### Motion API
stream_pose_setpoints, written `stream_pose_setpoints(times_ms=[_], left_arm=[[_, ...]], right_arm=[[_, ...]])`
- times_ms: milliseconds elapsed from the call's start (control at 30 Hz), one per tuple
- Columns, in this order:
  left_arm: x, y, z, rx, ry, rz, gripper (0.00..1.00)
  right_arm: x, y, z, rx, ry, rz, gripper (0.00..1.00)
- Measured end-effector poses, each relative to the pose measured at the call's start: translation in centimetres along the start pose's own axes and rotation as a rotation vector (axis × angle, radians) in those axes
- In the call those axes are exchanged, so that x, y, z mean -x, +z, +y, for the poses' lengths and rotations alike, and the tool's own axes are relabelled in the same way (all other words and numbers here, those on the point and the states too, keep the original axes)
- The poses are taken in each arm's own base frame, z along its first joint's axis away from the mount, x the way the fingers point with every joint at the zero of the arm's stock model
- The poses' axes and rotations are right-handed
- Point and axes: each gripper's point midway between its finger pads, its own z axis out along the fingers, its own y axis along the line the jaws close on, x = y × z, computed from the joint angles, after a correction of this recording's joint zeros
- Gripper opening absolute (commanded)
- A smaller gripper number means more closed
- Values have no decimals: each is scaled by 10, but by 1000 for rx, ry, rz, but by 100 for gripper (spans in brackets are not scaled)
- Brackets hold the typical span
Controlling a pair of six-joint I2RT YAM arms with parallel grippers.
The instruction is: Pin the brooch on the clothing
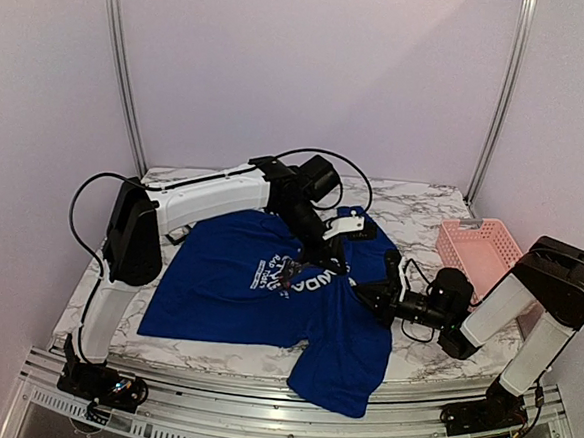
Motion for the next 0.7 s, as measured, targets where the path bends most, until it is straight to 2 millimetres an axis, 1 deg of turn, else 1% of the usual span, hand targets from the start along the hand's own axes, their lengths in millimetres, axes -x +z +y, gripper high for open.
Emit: stream_pose_setpoints(times_ms=[267, 400, 533, 700], left_arm=[[-2, 3, 1, 1, 0, -2, 0], [-6, 6, 0, 0, -2, 1, 0], [-8, 4, -2, 1, -4, 5, 0], [-6, 2, -1, 5, -2, 1, 0]], right_arm=[[0, -1, 0, -6, 34, 8, 0], [5, -2, 3, -1, 26, 5, 0], [17, -3, 6, 6, -8, -22, 0], [42, -6, 12, 11, -86, -87, 0]])
